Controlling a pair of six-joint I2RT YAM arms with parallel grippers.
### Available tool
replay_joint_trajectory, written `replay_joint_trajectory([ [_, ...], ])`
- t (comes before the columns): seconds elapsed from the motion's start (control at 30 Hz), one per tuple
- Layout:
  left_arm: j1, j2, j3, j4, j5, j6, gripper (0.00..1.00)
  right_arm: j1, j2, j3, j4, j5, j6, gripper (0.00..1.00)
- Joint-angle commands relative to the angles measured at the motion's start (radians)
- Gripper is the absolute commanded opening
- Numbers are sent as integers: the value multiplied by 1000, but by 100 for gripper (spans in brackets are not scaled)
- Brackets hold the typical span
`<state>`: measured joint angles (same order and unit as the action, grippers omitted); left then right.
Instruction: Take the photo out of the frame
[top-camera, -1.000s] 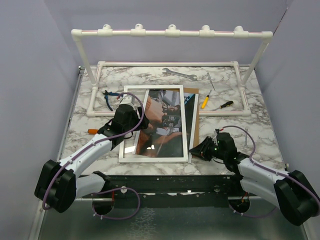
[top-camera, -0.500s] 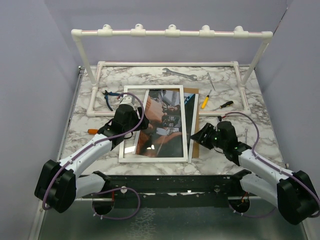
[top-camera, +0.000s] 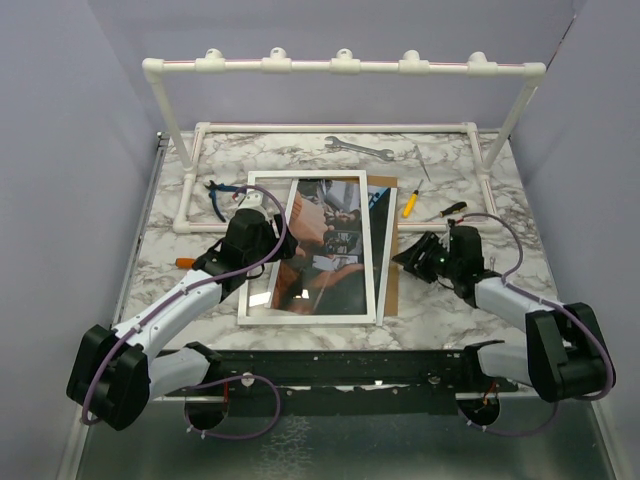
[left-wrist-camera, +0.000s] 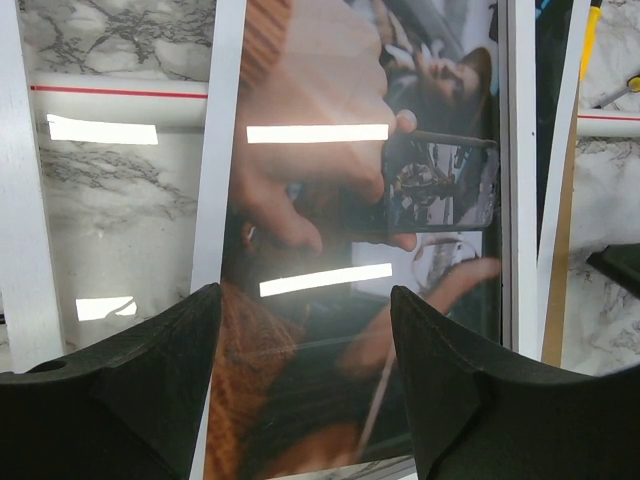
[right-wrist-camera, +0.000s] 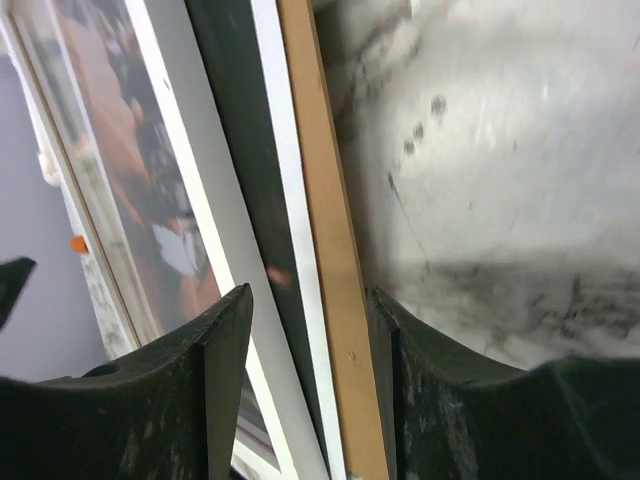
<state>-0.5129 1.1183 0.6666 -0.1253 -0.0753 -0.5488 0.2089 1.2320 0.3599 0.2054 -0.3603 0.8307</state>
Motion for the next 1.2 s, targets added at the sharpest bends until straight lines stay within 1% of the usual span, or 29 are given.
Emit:
replay_joint_trajectory([
  [0.0,-3,-9,19,-22,-13,16,69,-69,34,112,10,-51,-98,53],
  [0.07,-4,-6,18,-21,-15,18,69,-87,62,168,-12,-47,-139,53],
  [0.2,-3,1,18,-20,-17,19,69,-113,176,298,-25,-81,-182,53],
  [0.5,-3,15,23,-19,-19,28,69,-139,421,561,-3,-99,-209,53],
  [0.9,-3,20,46,-19,-46,52,69,-141,648,775,26,-121,-227,52],
  [1.17,-4,22,51,-21,-54,56,69,-141,719,834,23,-105,-234,52],
])
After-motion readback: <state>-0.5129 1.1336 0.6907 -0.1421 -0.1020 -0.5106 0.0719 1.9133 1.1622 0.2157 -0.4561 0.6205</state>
